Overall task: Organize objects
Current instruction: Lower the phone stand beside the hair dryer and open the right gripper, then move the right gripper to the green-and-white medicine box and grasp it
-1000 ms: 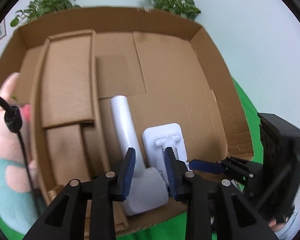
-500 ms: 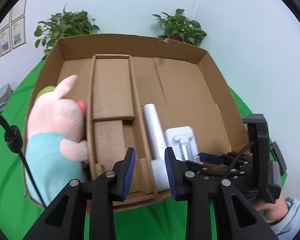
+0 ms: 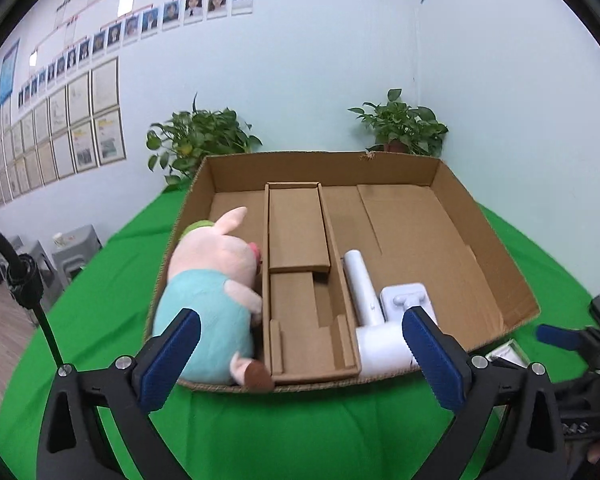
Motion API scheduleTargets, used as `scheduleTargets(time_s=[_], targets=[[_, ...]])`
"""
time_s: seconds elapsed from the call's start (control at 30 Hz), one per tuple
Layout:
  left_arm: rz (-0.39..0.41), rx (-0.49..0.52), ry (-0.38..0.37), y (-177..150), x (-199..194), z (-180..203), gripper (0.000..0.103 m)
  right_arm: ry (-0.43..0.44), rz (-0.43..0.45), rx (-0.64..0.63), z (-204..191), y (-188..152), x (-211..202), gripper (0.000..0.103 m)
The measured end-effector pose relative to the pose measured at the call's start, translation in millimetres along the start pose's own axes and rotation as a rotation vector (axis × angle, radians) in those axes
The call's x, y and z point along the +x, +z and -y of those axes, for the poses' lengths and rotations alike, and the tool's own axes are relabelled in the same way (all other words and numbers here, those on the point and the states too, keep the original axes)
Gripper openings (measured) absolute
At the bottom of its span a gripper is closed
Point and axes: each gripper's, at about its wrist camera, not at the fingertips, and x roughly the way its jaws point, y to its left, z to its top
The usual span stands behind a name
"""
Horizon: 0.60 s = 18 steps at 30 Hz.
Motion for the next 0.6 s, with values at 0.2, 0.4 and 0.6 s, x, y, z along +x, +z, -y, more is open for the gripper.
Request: scheduleTargets(time_s=[0.2, 0.4, 0.6], targets=[[0.006, -0.032, 0.038, -11, -18, -2, 0.102, 0.019, 0.089, 0.007, -14, -19, -34, 0.102], [0.018, -0.033, 0.041, -16, -35, 1, 0.102, 0.083, 0.114, -0.063, -31, -28, -38, 0.102], [0.020, -0.036, 0.048, -20, -44, 9, 0.102, 0.078, 0.138, -0.020, -24, -35, -40, 0.102]])
